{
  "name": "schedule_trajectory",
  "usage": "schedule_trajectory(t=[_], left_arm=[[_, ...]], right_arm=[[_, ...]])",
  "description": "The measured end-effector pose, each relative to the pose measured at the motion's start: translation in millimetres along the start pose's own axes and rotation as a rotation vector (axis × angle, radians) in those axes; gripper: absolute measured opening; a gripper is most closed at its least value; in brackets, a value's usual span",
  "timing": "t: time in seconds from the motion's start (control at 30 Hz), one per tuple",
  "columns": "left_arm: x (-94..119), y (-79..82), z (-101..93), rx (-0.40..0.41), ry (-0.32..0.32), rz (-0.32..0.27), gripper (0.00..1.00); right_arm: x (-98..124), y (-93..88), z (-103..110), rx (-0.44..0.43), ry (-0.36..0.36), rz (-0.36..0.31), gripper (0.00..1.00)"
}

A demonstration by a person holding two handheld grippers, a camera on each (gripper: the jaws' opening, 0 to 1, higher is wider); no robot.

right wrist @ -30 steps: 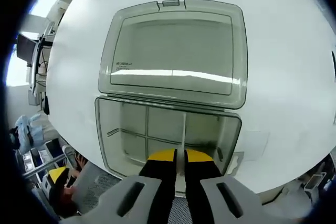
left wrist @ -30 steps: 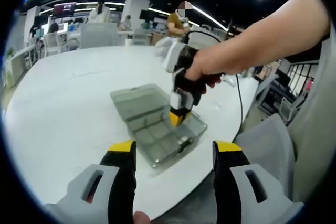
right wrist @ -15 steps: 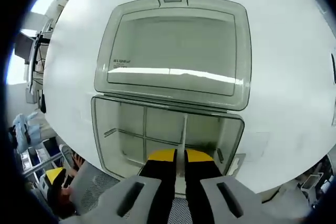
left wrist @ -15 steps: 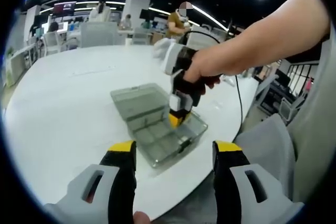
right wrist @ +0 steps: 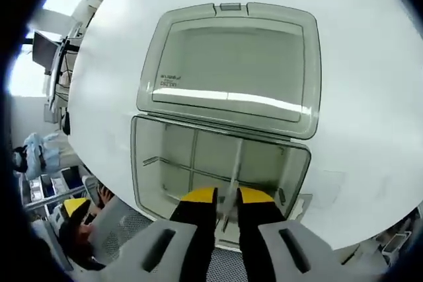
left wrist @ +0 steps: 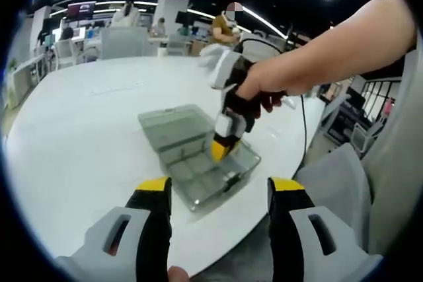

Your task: Insert the divider into the dual guide fixture by aligning both edges with the guide slots and pushing it downward to the bottom, including one-sided entry, uneven engagement, binding, and posture correction.

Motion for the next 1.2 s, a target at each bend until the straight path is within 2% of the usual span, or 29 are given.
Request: schedule_trajectory(t=[0.3, 0.53, 0.77, 1.03, 1.2], left_arm=[[0.8, -0.2, -0.8, -0.006, -0.003, 0.002, 0.56], [0.4, 0.8, -2.7, -0.011, -0.009, 0.003, 0.56], [0.8, 1.0, -3.5, -0.016, -0.012, 0.006, 0.56], [0.6, 1.4, -4.7, -0.018, -0.013, 0.008, 0.56], [1.4, 1.9, -4.6, -0.018, -0.011, 0.011, 0.56]], right_arm=[[11.9, -2.5, 1.1, 0.018, 0.017, -0.026, 0.04], [14.1, -7.8, 1.6, -0.002, 0.028, -0.028, 0.02], [12.5, -7.0, 2.2, -0.009, 0.017, -0.029, 0.02], [10.2, -4.9, 4.5, 0.027, -0.028, -0.009, 0.01], [10.9, -5.8, 3.4, 0.023, -0.027, -0.015, 0.01]])
Point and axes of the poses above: the point that each gripper's makers call its tool centre point, and the gripper's own axes: x roughly backward along the fingers, z roughly to its left, y roughly out of its top, the point moved 6 cm from there along x, roughly backward along the fingers, and after that the axes turned 8 degrees about y, right-handed, at the moved point
